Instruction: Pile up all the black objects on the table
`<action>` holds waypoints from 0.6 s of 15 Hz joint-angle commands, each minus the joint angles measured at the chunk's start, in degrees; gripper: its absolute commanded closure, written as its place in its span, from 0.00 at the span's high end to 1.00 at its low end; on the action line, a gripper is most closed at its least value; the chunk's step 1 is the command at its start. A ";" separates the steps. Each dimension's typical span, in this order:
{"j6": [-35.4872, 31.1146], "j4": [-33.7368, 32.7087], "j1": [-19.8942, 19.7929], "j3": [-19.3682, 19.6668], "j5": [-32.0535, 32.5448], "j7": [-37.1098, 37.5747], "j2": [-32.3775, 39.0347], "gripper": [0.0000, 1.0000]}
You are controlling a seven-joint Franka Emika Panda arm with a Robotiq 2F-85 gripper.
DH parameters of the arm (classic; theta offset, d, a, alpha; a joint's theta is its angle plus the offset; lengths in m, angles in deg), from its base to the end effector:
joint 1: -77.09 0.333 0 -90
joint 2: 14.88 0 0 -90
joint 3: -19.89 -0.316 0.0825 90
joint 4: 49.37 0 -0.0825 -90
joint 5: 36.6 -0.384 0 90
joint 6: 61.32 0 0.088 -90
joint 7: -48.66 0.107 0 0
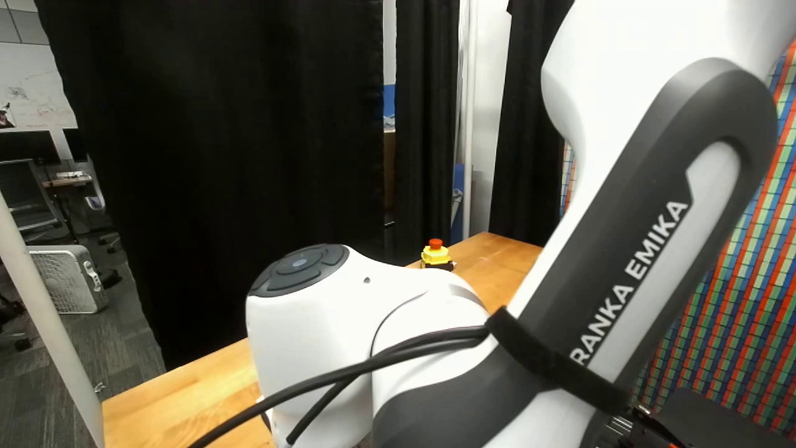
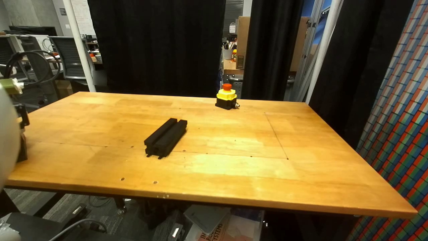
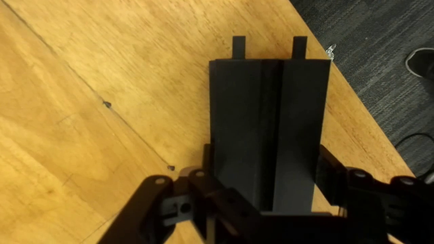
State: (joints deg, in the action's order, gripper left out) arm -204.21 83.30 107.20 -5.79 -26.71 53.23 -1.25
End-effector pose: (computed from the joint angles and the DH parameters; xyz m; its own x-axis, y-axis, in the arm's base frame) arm 0.2890 0.4322 0.2472 0.5196 0.8539 -0.0295 0.8542 -0.5199 -0.0002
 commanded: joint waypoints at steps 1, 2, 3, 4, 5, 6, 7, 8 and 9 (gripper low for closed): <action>-1.06 0.09 0.04 -0.23 0.01 -0.90 -1.03 0.45; -1.32 0.18 0.04 -0.25 0.03 -1.02 -1.04 0.45; -1.49 0.25 0.04 -0.25 0.03 -1.11 -1.05 0.45; -1.67 0.27 0.00 -0.24 -0.01 -1.23 -0.94 0.45; -1.84 0.31 -0.07 -0.25 -0.11 -1.41 -0.89 0.45; -2.08 0.40 -0.13 -0.18 -0.06 -1.50 -0.87 0.45; -2.35 0.48 -0.19 -0.14 -0.03 -1.67 -0.87 0.45; -2.55 0.53 -0.25 -0.13 -0.06 -1.83 -0.87 0.45; -2.75 0.53 -0.40 -0.14 -0.24 -2.24 -0.77 0.45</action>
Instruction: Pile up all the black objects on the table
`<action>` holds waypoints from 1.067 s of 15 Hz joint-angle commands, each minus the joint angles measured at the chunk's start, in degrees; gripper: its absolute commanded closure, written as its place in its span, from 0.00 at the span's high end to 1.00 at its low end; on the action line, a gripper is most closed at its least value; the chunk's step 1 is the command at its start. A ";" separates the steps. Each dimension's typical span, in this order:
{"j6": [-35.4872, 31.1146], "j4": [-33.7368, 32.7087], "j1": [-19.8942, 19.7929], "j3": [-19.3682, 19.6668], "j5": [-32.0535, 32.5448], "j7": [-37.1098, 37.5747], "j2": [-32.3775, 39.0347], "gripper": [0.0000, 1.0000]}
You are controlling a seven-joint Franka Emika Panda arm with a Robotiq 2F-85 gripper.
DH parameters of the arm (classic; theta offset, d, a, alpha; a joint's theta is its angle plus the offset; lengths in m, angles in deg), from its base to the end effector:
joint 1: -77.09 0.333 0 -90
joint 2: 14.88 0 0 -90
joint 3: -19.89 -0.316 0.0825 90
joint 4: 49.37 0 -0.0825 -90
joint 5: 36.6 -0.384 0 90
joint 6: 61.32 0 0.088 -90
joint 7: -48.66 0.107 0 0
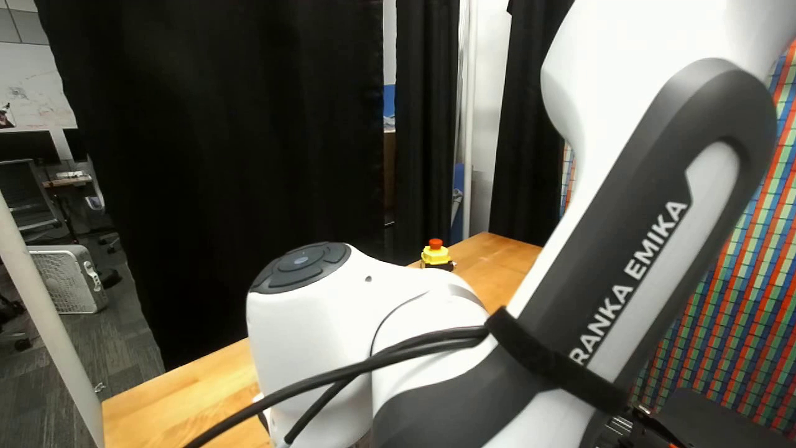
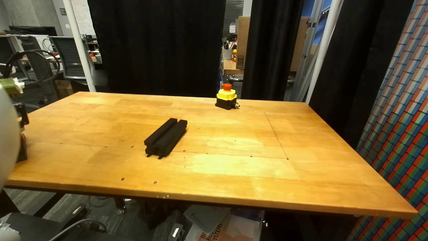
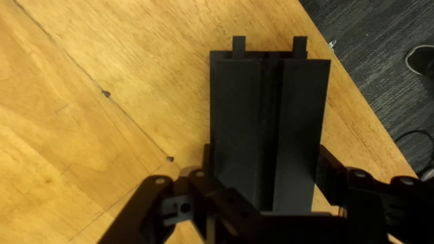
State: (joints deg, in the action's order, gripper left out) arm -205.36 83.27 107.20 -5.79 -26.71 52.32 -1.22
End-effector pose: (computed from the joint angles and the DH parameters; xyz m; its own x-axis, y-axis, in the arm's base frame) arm 0.2901 0.4343 0.2489 0.5063 0.8623 -0.0094 0.8623 -0.5063 -0.0022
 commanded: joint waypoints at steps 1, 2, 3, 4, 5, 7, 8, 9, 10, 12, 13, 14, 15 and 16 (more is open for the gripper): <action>-1.88 0.61 -0.51 -0.14 -0.36 -1.62 -0.76 0.45; -2.01 0.62 -0.63 -0.15 -0.51 -1.90 -0.73 0.45; -2.06 0.66 -0.72 -0.14 -0.58 -2.07 -0.71 0.45; -1.93 0.69 -0.77 -0.13 -0.63 -2.08 -0.74 0.45; -1.57 0.75 -0.71 -0.07 -0.56 -1.77 -0.85 0.45; -1.00 1.02 -0.53 0.10 -0.38 -0.89 -1.06 0.45; -0.89 1.13 -0.57 0.07 -0.56 -0.89 -1.05 0.45; -1.02 1.35 -0.52 0.11 -0.61 -0.57 -1.15 0.45; -1.10 1.55 -0.49 0.10 -0.59 -0.48 -1.22 0.45; -1.25 1.83 -0.44 0.10 -0.51 -0.33 -1.26 0.45; -1.30 1.92 -0.49 0.08 -0.61 -0.41 -1.21 0.45; -1.37 2.04 -0.54 0.06 -0.69 -0.49 -1.18 0.45; -1.42 2.11 -0.59 0.04 -0.75 -0.64 -1.10 0.45; -1.25 2.02 -0.66 -0.04 -0.92 -0.94 -1.00 0.45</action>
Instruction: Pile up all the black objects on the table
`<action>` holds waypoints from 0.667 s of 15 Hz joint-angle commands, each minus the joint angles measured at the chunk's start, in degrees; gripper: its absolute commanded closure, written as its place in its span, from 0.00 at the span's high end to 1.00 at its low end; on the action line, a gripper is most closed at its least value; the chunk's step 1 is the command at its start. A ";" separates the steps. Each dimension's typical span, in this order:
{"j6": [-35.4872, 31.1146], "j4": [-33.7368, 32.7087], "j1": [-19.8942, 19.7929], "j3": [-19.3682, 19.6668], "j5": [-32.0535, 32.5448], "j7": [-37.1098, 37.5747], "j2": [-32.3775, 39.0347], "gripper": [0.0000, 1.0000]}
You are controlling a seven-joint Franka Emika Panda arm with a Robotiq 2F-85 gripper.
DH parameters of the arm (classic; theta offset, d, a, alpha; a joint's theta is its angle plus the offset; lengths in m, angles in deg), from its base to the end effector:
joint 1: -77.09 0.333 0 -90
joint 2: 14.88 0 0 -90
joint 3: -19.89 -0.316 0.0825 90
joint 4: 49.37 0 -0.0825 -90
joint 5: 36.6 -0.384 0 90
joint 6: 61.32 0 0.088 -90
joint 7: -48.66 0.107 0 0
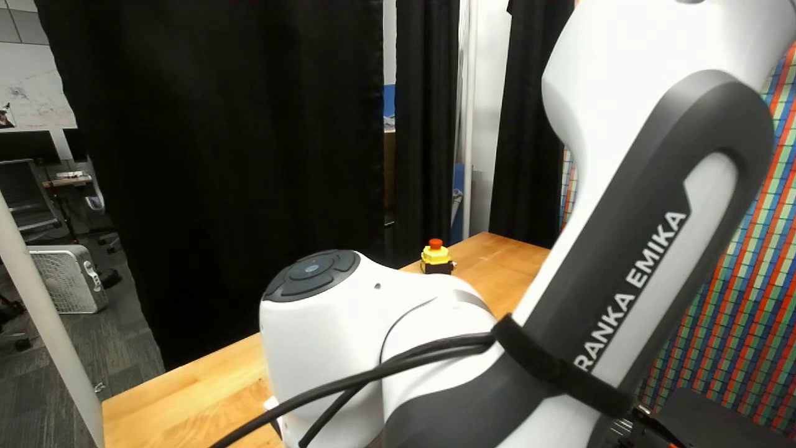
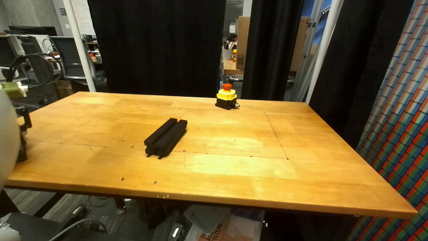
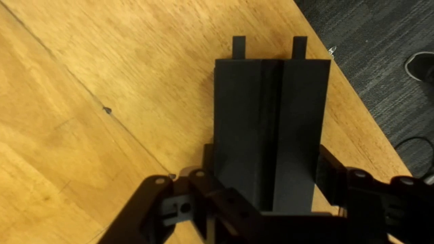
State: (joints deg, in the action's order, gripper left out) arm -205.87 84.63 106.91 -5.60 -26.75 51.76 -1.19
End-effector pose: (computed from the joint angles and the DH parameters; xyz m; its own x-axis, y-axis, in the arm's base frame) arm 0.2881 0.4258 0.2405 0.5033 0.8638 -0.0248 0.8640 -0.5035 -0.0048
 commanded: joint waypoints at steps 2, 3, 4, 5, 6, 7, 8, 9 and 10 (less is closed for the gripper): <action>-0.95 0.55 -0.44 -0.24 -1.01 -0.56 -0.84 0.94; -1.03 0.48 -0.45 -0.28 -1.06 -0.66 -0.79 0.99; -1.04 0.30 -0.41 -0.31 -1.07 -0.70 -0.63 1.00; -1.12 0.16 -0.36 -0.35 -1.07 -0.71 -0.51 1.00; -1.20 0.03 -0.35 -0.40 -1.13 -0.81 -0.37 1.00; -1.31 -0.09 -0.34 -0.48 -1.26 -0.88 -0.23 1.00; -1.48 -0.14 -0.32 -0.57 -1.41 -0.89 -0.17 1.00; -1.76 -0.15 -0.25 -0.65 -1.48 -0.82 -0.12 1.00; -2.14 -0.13 -0.21 -0.74 -1.59 -0.76 -0.03 1.00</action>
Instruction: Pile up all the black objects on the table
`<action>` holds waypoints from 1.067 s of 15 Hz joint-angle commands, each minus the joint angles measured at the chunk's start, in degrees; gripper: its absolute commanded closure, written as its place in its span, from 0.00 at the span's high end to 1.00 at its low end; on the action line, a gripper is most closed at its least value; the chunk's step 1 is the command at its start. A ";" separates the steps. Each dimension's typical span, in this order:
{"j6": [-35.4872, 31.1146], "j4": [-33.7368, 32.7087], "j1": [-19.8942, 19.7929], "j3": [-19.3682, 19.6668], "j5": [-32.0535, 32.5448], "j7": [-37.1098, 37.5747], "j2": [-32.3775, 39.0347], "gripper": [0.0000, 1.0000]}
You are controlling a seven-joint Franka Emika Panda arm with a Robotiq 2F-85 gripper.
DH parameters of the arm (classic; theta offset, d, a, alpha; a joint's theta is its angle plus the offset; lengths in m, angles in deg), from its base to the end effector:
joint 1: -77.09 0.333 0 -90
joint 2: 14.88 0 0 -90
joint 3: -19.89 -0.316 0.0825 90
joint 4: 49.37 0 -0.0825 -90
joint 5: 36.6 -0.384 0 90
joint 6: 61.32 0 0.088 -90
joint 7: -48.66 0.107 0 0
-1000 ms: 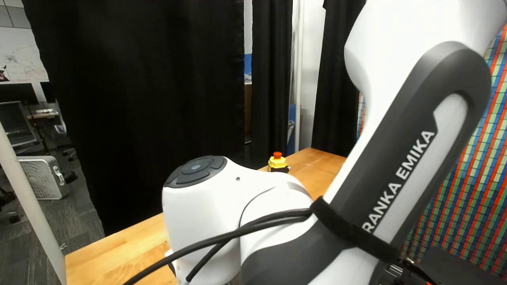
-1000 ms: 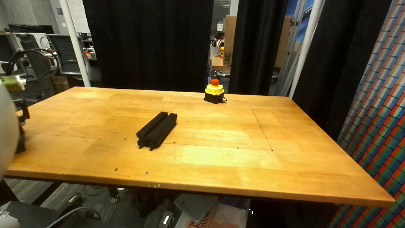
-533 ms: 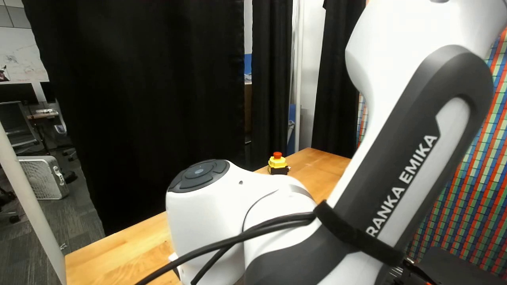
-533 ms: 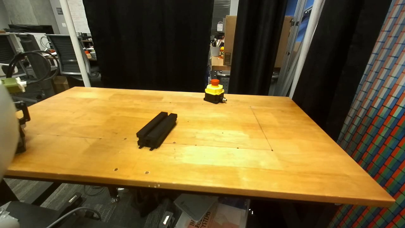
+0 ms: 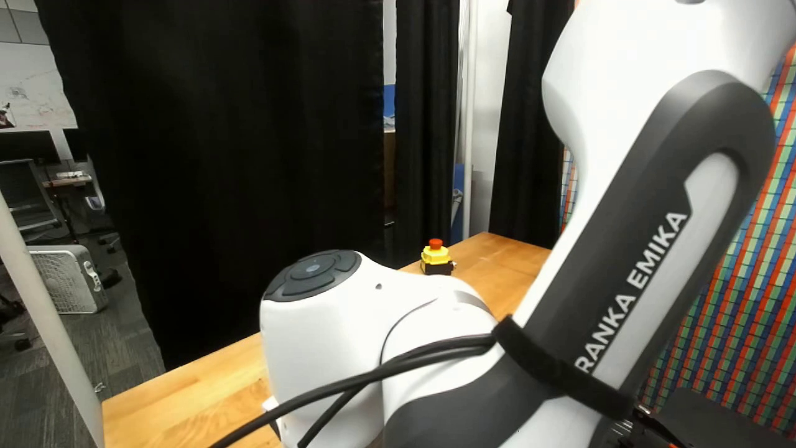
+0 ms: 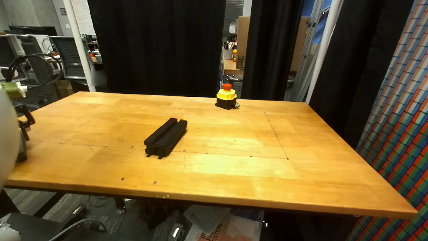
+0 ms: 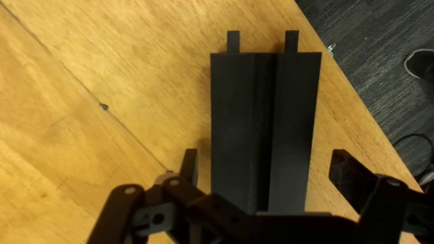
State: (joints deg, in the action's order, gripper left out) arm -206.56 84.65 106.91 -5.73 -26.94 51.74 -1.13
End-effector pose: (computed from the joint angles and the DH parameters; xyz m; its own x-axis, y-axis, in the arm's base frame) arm 0.2876 0.4275 0.2411 0.5035 0.8639 -0.0139 0.8639 -0.5037 -0.0084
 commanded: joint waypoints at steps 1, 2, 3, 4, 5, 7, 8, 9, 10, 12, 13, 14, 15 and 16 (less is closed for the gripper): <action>-1.90 -0.09 -0.13 -0.66 -1.37 -0.66 0.03 1.00; -2.18 -0.03 0.13 -0.46 -0.79 -0.08 0.07 1.00; -2.49 0.02 0.16 -0.47 -0.75 -0.12 0.18 1.00; -2.97 0.15 0.34 -0.26 -0.37 0.35 0.26 1.00; -3.29 0.16 0.31 -0.28 -0.47 0.20 0.43 1.00; -3.80 0.09 0.31 -0.20 -0.38 0.07 0.89 1.00; -4.11 0.06 0.31 -0.19 -0.41 -0.01 1.14 1.00; -4.34 0.04 0.36 -0.13 -0.32 0.02 1.43 1.00; -4.46 -0.01 0.38 -0.09 -0.29 0.02 1.66 1.00; -4.75 -0.21 0.33 -0.03 -0.34 -0.17 2.38 1.00; -4.91 -0.31 0.40 0.09 -0.19 -0.07 2.72 1.00; -5.13 -0.33 0.47 0.19 -0.06 0.03 2.99 1.00; -5.41 -0.35 0.64 0.45 0.31 0.42 3.21 1.00; -5.61 -0.36 0.86 0.78 0.75 1.02 3.23 1.00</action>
State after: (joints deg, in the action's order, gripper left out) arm -210.49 84.57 107.07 -5.76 -26.95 51.75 1.55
